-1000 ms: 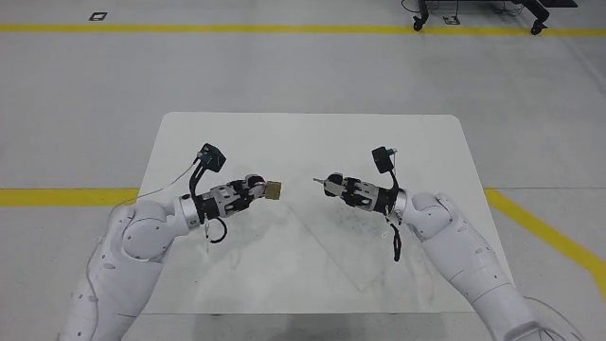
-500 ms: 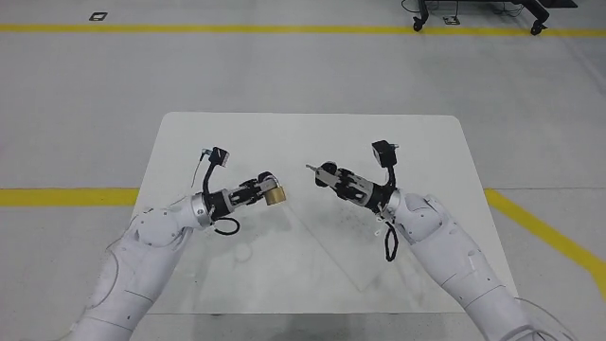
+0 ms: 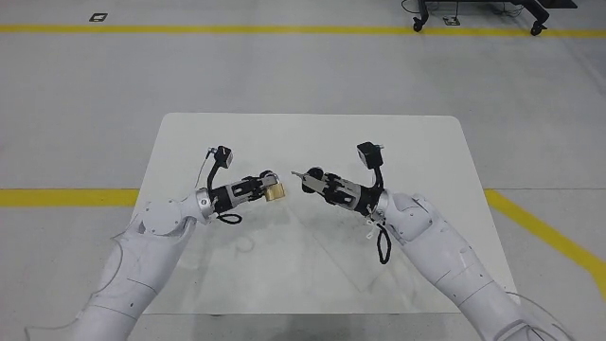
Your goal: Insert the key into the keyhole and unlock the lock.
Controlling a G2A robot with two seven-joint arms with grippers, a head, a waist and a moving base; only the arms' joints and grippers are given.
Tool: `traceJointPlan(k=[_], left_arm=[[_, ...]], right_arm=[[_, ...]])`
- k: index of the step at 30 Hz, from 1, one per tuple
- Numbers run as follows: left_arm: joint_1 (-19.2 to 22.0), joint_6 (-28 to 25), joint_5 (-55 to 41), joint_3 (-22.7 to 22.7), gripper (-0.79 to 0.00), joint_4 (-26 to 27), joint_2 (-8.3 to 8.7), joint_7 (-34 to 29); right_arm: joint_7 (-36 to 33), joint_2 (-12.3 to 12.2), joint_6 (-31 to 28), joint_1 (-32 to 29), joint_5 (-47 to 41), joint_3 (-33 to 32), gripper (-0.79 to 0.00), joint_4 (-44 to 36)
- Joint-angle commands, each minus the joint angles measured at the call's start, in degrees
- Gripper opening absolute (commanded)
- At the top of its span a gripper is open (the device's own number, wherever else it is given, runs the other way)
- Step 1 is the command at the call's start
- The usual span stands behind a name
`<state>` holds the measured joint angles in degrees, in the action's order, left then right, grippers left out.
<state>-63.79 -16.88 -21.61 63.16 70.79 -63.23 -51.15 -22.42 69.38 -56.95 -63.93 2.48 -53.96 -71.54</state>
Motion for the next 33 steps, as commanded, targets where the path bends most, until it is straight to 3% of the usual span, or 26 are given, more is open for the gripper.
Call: traceJointPlan(k=[1, 5, 12, 15, 19, 25, 28, 30, 33], left_arm=[[1.7, 8.7, -3.7, -1.2, -0.785, -1.4, -0.52, -0.8], [3.5, 0.4, -2.7, -1.1, -0.785, -2.5, -1.02, 1.9], [3.4, 0.7, -2.9, -1.2, -0.785, -2.4, -1.06, 2.1], [2.8, 6.8, -7.8, -2.3, -0.785, -1.4, -1.69, 2.9], [6.2, 22.9, -16.2, -4.1, -0.785, -5.6, -2.76, 0.8], [13.1, 36.5, -18.1, -8.5, -0.785, -11.6, -4.47, -2.2], [15.8, 38.6, -18.6, -10.4, -0.785, -13.4, -5.45, -3.1], [16.7, 36.1, -19.5, -10.6, -0.785, -13.8, -5.93, -3.2], [16.7, 36.1, -19.5, -10.6, -0.785, -13.8, -5.93, -3.2]], right_arm=[[1.0, -0.3, 0.2, -0.9, 1.7, -1.3, -0.785, -1.0], [3.9, -1.2, 2.5, -4.1, 9.1, -5.5, -0.785, -4.2], [3.9, -1.2, 2.5, -4.1, 9.1, -5.5, -0.785, -4.2], [3.9, -1.2, 2.5, -4.1, 9.1, -5.5, -0.785, -4.2], [7.1, -1.4, 3.1, -5.0, 14.4, -7.7, -0.785, -8.0], [6.8, -3.2, 4.7, -9.0, 39.8, -15.5, -0.785, -20.2], [5.6, -4.0, 10.7, -13.7, 57.1, -18.5, -0.785, -30.0], [4.3, -4.4, 15.2, -17.0, 67.6, -19.0, -0.785, -36.0], [4.4, -4.5, 18.7, -20.1, 71.9, -18.6, -0.785, -40.1]])
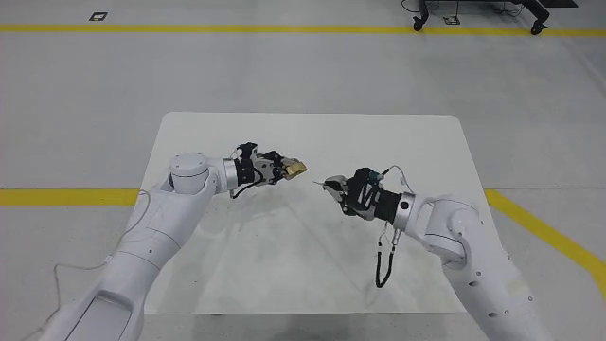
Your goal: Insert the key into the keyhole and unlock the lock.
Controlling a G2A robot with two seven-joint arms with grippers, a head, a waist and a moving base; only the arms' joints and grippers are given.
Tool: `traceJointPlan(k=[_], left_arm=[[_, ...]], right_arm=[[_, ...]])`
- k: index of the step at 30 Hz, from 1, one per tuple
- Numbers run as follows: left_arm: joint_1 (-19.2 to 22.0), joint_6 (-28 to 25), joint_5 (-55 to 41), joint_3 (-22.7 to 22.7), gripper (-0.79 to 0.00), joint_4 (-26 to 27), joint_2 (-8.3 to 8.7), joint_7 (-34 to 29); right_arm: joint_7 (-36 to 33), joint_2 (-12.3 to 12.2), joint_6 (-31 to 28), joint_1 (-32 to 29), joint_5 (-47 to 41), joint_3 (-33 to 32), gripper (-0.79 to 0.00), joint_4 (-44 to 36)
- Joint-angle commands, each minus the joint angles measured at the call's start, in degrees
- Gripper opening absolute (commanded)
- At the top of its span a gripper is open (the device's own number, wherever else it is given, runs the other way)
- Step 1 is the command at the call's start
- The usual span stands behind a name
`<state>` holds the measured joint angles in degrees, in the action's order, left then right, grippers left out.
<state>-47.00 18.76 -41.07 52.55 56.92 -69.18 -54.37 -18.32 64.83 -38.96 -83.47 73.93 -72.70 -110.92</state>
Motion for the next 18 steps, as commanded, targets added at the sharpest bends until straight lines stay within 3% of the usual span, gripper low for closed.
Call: traceJointPlan(k=[1, 11, 18], left_arm=[[-0.1, 0.5, 0.0, 0.0, -0.785, 0.0, 0.02, 0.0], [-0.1, 0.5, 0.0, 0.0, -0.785, 0.0, 0.02, 0.0], [-1.8, -0.2, 1.9, -0.8, -0.785, 2.4, -0.21, 2.3]], right_arm=[[0.3, 0.0, 0.7, -0.5, 0.5, 0.1, -0.785, -0.8], [0.3, 0.0, 0.7, -0.5, 0.5, 0.1, -0.785, -0.8], [-5.9, 0.2, 10.1, -1.0, 19.4, 6.1, -0.785, -6.0]])
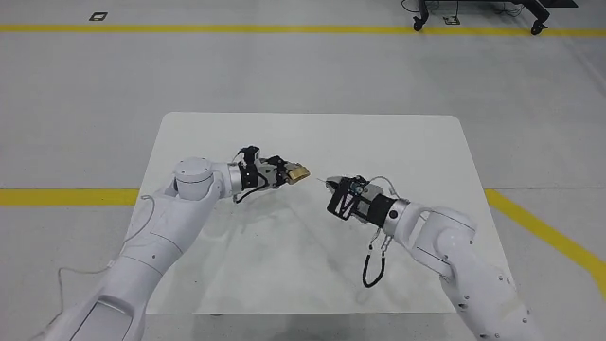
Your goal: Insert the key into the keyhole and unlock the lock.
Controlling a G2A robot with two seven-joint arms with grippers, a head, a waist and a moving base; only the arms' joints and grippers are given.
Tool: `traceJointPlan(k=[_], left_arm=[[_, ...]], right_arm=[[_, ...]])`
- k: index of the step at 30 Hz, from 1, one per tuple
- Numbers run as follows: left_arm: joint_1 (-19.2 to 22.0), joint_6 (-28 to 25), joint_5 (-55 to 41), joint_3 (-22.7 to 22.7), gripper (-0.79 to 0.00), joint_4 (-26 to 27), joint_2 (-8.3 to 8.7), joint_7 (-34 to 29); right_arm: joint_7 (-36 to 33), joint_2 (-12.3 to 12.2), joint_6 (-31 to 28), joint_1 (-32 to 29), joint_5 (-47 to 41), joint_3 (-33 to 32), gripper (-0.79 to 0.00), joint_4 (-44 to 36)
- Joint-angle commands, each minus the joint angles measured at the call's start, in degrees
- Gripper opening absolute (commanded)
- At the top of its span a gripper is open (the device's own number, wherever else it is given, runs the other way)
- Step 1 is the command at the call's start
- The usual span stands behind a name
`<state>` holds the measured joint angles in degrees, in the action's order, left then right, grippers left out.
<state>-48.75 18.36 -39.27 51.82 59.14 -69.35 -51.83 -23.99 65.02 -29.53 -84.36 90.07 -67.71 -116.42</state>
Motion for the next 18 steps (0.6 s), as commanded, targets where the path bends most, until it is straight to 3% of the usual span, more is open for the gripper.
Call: traceJointPlan(k=[1, 8, 18], left_arm=[[0.0, 0.3, 0.4, -0.2, -0.785, 0.3, -0.06, -0.3], [0.1, 0.8, 1.3, -0.4, -0.785, 0.3, -0.21, -0.8], [-0.4, 0.0, 1.7, -0.2, -0.785, 0.8, -0.46, -0.3]], right_arm=[[-1.3, 0.1, 1.3, 0.0, 6.1, 2.2, -0.785, -1.2], [-13.4, 1.1, 7.8, 1.4, 31.1, 13.9, -0.785, -4.8], [-16.9, 3.2, 7.7, 4.6, 36.6, 22.2, -0.785, -1.4]])
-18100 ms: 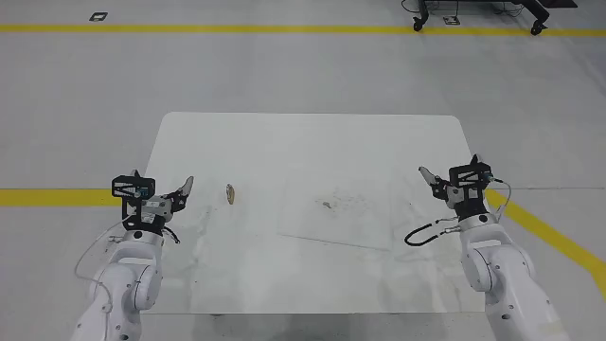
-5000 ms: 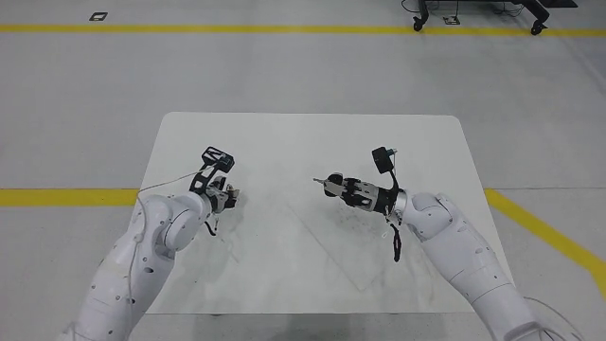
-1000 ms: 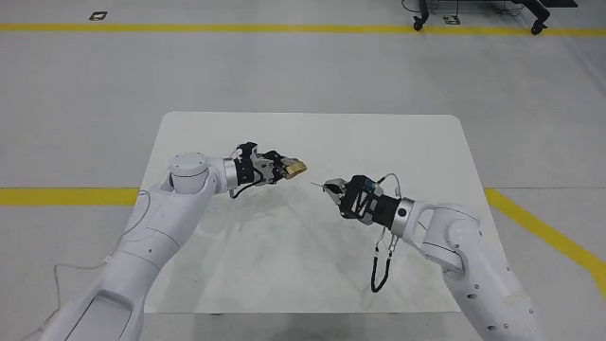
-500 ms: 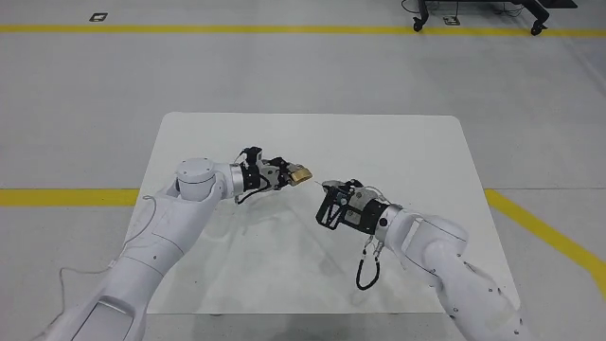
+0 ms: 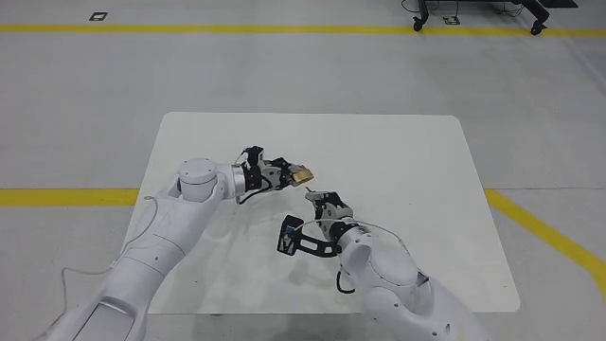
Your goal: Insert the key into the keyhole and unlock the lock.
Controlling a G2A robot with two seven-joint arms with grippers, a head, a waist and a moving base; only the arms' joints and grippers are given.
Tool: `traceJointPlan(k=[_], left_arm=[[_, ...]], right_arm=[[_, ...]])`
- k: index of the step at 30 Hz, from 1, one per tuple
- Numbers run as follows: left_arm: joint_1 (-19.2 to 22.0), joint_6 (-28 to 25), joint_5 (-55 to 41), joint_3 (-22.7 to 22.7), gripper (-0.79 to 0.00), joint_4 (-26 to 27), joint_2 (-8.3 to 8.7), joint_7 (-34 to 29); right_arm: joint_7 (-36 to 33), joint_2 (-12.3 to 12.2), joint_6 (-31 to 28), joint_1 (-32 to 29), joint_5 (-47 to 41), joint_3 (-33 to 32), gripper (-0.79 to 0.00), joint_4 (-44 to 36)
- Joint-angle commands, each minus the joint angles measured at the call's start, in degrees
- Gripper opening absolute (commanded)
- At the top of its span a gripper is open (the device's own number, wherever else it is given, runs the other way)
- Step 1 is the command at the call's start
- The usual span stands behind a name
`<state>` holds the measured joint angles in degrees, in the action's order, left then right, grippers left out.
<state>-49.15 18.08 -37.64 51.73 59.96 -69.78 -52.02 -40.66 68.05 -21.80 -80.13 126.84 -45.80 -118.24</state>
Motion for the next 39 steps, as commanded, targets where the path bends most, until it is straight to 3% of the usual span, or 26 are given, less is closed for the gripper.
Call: traceJointPlan(k=[1, 22, 39], left_arm=[[0.1, 0.3, 0.1, -0.1, -0.785, 0.0, -0.06, 0.0], [-0.2, 0.7, 1.2, 0.4, -0.785, -0.2, -0.48, 0.6], [-0.1, 1.7, 0.8, 0.6, -0.785, -0.9, -0.87, -0.9]], right_arm=[[-0.5, 0.4, -0.1, 0.7, -0.5, 0.4, -0.785, 0.7], [-7.0, 3.8, 0.7, 5.5, 1.7, 3.3, -0.785, 6.6], [-6.5, 5.5, -0.5, 5.6, 2.3, 3.1, -0.785, 7.9]])
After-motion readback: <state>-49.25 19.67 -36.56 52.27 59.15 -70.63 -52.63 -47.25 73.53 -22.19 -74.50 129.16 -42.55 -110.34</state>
